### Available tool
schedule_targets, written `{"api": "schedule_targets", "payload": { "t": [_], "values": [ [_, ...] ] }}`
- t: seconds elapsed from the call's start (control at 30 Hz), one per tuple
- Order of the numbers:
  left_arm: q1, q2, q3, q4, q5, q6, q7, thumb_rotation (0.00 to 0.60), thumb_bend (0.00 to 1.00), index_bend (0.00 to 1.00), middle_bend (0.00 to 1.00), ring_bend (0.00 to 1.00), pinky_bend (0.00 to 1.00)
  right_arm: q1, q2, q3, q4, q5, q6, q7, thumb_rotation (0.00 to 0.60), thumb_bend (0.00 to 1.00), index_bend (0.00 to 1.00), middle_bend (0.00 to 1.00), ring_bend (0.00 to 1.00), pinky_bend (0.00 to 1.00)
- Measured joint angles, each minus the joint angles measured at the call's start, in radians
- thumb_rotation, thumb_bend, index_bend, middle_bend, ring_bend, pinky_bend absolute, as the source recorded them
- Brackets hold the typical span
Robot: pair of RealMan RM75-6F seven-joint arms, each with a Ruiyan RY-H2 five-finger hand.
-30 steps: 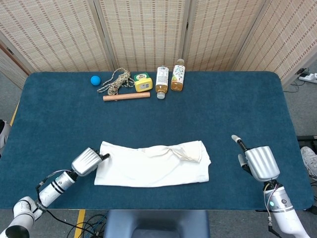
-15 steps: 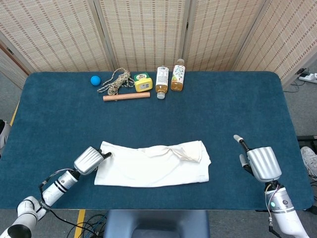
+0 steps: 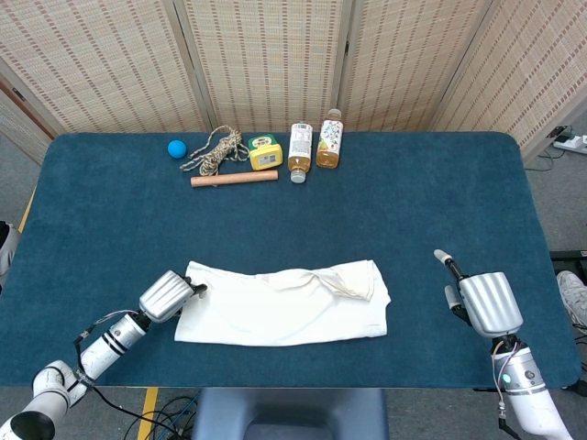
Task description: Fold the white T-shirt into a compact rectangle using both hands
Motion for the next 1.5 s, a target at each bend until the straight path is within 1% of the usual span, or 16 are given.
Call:
{"api": "schedule_targets", "payload": {
  "t": [0.27, 0.6, 0.87, 1.0, 1.23, 1.5],
  "values": [
    [-0.010, 0.016, -0.006, -0.033, -0.008, -0.002, -0.017, 0.600, 0.51, 0.57, 0.82, 0.72, 0.86, -0.001, -0.002, 0.003, 0.006, -0.003, -0.003, 0.008, 0.600, 0.53, 0.15, 0.83, 0.92, 1.00],
    [-0.010, 0.030, -0.012, -0.082, -0.017, 0.001, -0.018, 0.600, 0.56, 0.58, 0.83, 0.73, 0.86, -0.002, -0.001, 0.003, 0.010, -0.012, -0.005, 0.021, 0.600, 0.53, 0.15, 0.83, 0.92, 1.00],
    [0.010, 0.075, -0.020, -0.165, -0.030, 0.018, 0.011, 0.600, 0.58, 0.60, 0.83, 0.73, 0.86, -0.006, 0.000, 0.002, 0.012, -0.023, 0.000, 0.030, 0.600, 0.53, 0.15, 0.83, 0.92, 1.00],
    [0.031, 0.106, -0.027, -0.187, -0.047, 0.017, 0.016, 0.600, 0.58, 0.60, 0.83, 0.73, 0.86, -0.006, 0.002, 0.002, 0.010, -0.030, 0.003, 0.032, 0.600, 0.53, 0.15, 0.83, 0.92, 1.00],
    [0.079, 0.152, -0.036, -0.190, -0.079, 0.011, 0.001, 0.600, 0.58, 0.60, 0.83, 0.73, 0.86, -0.003, -0.003, 0.003, 0.007, -0.040, 0.001, 0.032, 0.600, 0.53, 0.15, 0.83, 0.92, 1.00],
    [0.135, 0.182, -0.044, -0.145, -0.114, -0.015, -0.020, 0.600, 0.58, 0.60, 0.83, 0.73, 0.86, 0.005, -0.009, 0.006, 0.002, -0.052, -0.002, 0.030, 0.600, 0.53, 0.15, 0.83, 0.92, 1.00]
  ]
}}
